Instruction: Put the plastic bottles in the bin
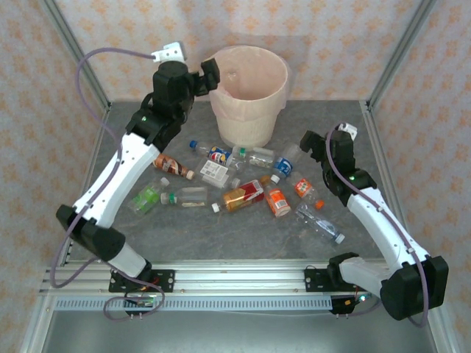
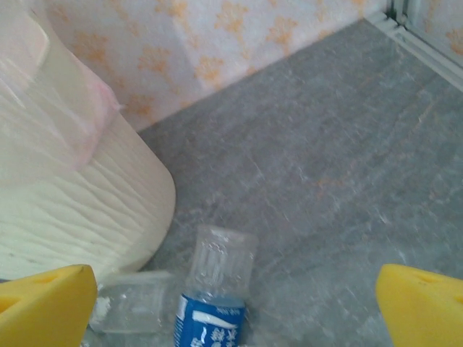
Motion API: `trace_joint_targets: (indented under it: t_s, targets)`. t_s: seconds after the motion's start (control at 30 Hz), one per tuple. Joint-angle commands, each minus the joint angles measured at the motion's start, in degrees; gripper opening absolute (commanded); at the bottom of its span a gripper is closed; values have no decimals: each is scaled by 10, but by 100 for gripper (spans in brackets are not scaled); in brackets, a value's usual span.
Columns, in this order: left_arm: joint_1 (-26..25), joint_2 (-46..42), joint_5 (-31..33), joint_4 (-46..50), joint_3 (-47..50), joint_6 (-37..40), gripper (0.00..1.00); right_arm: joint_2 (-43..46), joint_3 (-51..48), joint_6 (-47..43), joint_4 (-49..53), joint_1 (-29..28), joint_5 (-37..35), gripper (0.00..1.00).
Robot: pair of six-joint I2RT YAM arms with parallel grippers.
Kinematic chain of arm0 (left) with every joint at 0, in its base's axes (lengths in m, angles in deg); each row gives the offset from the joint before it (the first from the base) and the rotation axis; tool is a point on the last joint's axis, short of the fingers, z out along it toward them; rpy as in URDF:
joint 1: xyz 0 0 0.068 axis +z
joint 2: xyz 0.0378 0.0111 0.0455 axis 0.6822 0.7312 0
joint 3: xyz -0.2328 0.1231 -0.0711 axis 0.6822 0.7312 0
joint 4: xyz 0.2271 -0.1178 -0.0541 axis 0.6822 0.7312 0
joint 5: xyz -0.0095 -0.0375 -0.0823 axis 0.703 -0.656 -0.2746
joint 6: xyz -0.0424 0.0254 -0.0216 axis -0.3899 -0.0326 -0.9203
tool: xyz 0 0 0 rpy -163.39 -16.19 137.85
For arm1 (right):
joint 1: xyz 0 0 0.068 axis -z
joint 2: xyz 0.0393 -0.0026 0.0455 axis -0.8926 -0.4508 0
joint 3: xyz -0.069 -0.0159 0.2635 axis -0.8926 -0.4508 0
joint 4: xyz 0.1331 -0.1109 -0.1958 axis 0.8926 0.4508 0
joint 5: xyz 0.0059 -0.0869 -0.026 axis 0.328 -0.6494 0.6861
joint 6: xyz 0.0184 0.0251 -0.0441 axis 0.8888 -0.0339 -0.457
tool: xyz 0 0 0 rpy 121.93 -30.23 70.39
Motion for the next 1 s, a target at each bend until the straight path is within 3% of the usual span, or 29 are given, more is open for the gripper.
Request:
trace_joint_targets:
  t_s: [0.0, 0.37, 0.53, 0.77, 0.97]
  targets:
    - [4, -59, -14, -39, 78, -32, 100, 6, -11, 19, 74, 4, 6, 99]
    - [6, -173, 23, -17, 288, -93, 100, -8, -5, 58, 297, 3, 40, 99]
    - [11, -195, 31, -5, 337, -115, 100, -65, -16, -10, 246, 1, 155, 99]
    - [28, -225, 52, 31, 381, -146, 100, -214, 48, -144, 239, 1, 123, 99]
    - [48, -266, 91, 51, 417, -174, 100, -283, 96, -288, 279, 2, 169, 98]
